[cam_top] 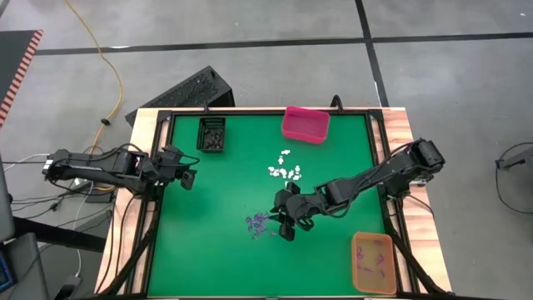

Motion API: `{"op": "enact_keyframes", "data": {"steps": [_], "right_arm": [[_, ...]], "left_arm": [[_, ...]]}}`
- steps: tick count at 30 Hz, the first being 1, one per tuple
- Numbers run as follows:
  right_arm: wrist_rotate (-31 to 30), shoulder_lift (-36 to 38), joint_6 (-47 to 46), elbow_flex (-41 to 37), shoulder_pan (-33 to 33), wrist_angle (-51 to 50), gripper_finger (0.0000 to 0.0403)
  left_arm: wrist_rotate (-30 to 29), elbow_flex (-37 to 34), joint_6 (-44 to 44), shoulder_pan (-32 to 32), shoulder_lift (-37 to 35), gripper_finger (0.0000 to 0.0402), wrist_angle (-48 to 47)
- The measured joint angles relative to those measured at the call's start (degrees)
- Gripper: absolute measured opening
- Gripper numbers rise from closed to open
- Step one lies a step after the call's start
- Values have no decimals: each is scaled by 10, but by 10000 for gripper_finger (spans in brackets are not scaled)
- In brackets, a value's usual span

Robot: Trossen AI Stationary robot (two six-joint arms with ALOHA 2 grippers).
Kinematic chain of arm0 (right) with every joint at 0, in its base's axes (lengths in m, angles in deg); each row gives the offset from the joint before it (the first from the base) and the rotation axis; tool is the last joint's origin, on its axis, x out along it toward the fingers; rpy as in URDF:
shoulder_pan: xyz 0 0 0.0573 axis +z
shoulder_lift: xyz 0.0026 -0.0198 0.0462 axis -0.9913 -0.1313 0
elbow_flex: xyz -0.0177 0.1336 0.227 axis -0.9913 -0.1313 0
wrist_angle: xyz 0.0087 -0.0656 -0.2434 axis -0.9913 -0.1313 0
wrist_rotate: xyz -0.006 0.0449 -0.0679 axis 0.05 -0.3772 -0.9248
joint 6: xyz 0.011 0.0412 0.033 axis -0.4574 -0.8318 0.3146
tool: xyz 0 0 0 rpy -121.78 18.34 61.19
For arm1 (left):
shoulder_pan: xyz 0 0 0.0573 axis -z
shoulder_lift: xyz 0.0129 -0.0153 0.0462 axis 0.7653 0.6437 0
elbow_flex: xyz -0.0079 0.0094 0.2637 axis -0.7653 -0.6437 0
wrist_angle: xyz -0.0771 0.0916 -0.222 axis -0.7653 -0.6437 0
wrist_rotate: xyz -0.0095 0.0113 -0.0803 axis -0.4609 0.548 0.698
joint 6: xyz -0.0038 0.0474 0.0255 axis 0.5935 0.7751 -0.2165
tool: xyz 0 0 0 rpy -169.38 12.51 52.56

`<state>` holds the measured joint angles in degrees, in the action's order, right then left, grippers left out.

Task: Sort Halloween decoration
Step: Put the pink witch hat toy into the orange bin

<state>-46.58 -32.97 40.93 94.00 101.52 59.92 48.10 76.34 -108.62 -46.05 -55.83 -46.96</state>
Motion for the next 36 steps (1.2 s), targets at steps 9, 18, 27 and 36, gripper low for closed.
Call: {"op": "enact_keyframes", "data": {"steps": [9,18,27,36], "right_arm": [[-2,4,-26,0,0,13,132],[-11,3,-27,0,-1,23,132],[-11,1,-27,0,-1,24,132],[-12,1,-27,0,-1,24,132]], "left_arm": [[-1,0,5,0,0,183,0],[-1,0,5,0,0,183,0],[-1,0,5,0,0,183,0],[-1,0,5,0,0,183,0]]}}
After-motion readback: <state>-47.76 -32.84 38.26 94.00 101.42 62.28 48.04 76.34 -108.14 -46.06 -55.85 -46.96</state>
